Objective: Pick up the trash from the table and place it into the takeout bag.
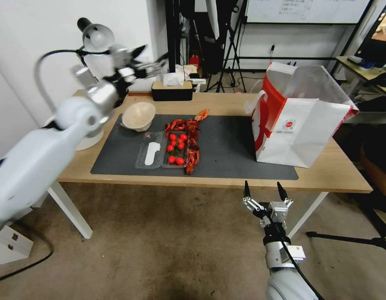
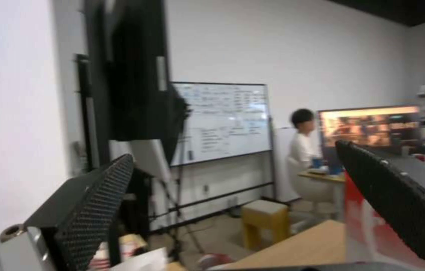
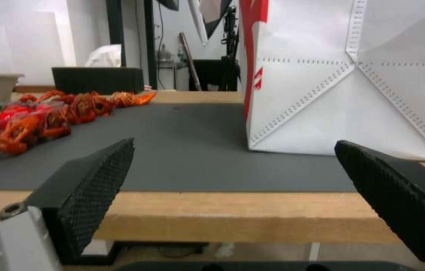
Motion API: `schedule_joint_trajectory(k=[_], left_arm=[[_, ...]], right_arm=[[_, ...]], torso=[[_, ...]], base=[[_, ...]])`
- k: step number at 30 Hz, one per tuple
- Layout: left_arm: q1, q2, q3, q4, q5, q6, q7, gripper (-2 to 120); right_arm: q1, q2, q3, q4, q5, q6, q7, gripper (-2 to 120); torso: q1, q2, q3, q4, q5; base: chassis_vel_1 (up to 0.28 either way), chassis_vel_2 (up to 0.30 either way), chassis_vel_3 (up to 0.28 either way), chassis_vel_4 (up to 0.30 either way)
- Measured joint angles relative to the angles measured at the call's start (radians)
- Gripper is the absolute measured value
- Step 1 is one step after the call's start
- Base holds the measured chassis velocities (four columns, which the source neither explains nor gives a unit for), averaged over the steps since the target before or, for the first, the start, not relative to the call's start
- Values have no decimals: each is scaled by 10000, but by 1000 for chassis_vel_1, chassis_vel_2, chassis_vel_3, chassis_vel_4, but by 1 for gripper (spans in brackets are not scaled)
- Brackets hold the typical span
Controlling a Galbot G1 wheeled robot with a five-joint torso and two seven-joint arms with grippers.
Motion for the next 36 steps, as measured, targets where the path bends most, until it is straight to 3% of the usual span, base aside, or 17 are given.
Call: schedule_joint_trajectory(k=[1,5,6,9,10,13,15,18,26,36], left_arm=[[0,0,0,0,0,0,0,100],[2446,41,-1595,-1309,1080,29,-1185,100],[2446,41,-1595,-1309,1080,29,-1185,100],[4371,-212,-2867,-2079,1890,73,-1556,100],[4371,-212,-2867,-2079,1890,73,-1556,100],[6141,-629,-4149,-2695,2846,70,-1741,100],[6445,-728,-4380,-2813,3086,65,-1806,100],[7717,-1462,-5270,-3267,4355,26,-2111,100],[9788,-2946,-5871,-3403,5764,-550,-2424,100],[11094,-3505,-6006,-3403,6372,-1138,-2806,100]], right_arm=[[0,0,0,0,0,0,0,100],[-80,49,-22,-19,-81,21,28,100],[-80,49,-22,-19,-81,21,28,100],[-119,68,-35,-23,-139,27,48,100],[-119,68,-35,-23,-139,27,48,100],[-178,46,-50,5,-185,27,70,100],[-189,35,-49,12,-187,28,75,100],[-220,-3,-48,7,-192,28,97,100],[-259,5,-107,-70,-197,48,105,100],[-250,49,-149,-86,-201,57,108,100]], torso=[[0,0,0,0,0],[1,0,0,0,-2],[1,0,0,0,-2],[1,0,0,1,-1],[1,0,0,1,-1],[1,0,0,4,-2],[1,0,0,3,2],[1,-1,0,1,3],[0,-2,1,2,2],[0,-1,1,2,1]], base=[[0,0,0,0],[0,0,0,0],[0,0,0,0],[0,0,0,0],[0,0,0,0],[0,0,0,0],[0,0,0,0],[0,0,0,0],[0,0,0,0],[0,0,0,0]])
